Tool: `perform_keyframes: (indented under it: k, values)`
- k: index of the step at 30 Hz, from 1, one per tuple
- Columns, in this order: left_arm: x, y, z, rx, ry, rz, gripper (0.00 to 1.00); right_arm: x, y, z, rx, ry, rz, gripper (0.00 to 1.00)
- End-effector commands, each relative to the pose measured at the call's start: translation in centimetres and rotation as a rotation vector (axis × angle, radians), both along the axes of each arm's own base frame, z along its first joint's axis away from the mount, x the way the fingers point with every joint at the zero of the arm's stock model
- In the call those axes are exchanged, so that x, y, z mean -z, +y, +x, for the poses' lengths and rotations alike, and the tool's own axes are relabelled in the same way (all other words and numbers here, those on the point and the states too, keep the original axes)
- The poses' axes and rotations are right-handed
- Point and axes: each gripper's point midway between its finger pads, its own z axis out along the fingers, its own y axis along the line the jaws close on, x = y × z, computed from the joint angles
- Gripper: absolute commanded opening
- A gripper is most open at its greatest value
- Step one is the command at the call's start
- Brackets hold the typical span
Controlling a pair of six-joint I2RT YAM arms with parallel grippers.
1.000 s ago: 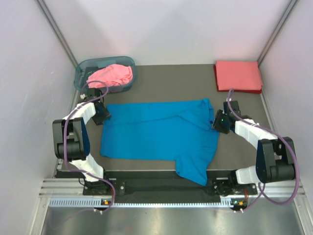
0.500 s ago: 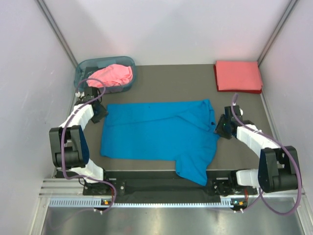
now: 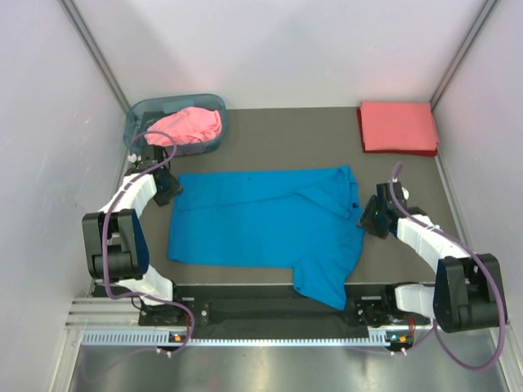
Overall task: Fold and stack the t-shirts
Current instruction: Fold the tshirt
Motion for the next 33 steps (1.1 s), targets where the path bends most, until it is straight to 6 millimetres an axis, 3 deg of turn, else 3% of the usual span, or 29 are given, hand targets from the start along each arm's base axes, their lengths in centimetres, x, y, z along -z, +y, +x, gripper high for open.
perform_keyframes:
  k: [1, 4, 5, 8, 9, 12, 16, 20, 24, 26, 27, 30, 33]
  values:
    - [-1.7, -0.6, 0.4, 0.017, -0.061, -0.033, 0.49, 0.8, 0.8, 0.1, 0.008, -0.013, 0.039, 0.45]
    - [-2.3, -3.0, 1.0, 0.088, -0.126, -0.145, 0.49, 1.7, 0.7, 0.1, 0.013, -0.012, 0.036, 0.41]
    - [-2.9, -4.2, 1.0, 0.115, -0.153, -0.204, 0.49, 2.0, 0.5, 0.0, 0.018, 0.001, 0.029, 0.33]
    - [-3.2, -5.3, 0.4, 0.123, -0.185, -0.259, 0.50, 2.3, -0.7, -0.3, 0.033, 0.034, -0.025, 0.00]
    - [-3.3, -5.3, 0.1, 0.123, -0.186, -0.260, 0.50, 2.0, -1.3, -0.2, 0.042, 0.039, -0.046, 0.00]
    - [-3.9, -5.1, -0.2, 0.119, -0.175, -0.247, 0.50, 1.6, -4.0, -1.1, 0.089, 0.068, -0.135, 0.00]
    - [-4.6, -5.1, 0.2, 0.119, -0.190, -0.243, 0.50, 0.6, -5.3, -1.2, 0.141, 0.068, -0.163, 0.00]
    - [-3.3, -5.6, 0.6, 0.119, -0.159, -0.283, 0.50, -0.7, -7.9, -0.3, 0.216, 0.053, -0.193, 0.01]
    - [-2.3, -6.4, 1.2, 0.159, -0.148, -0.275, 0.50, -2.8, -9.0, 0.7, 0.210, 0.038, -0.211, 0.22]
    - [-2.0, -5.8, 1.7, 0.171, -0.132, -0.237, 0.49, -5.6, -8.7, 2.4, 0.156, -0.033, -0.206, 0.30]
    - [-2.8, -5.4, 2.5, 0.174, -0.147, -0.215, 0.48, -6.6, -8.3, 3.1, 0.126, -0.065, -0.193, 0.33]
    - [-3.1, -5.4, 4.2, 0.215, -0.176, -0.205, 0.47, -10.3, -5.9, 6.2, -0.049, -0.186, -0.136, 0.43]
    - [-2.6, -5.7, 5.1, 0.252, -0.181, -0.210, 0.47, -11.5, -1.7, 8.6, -0.290, -0.272, -0.041, 0.45]
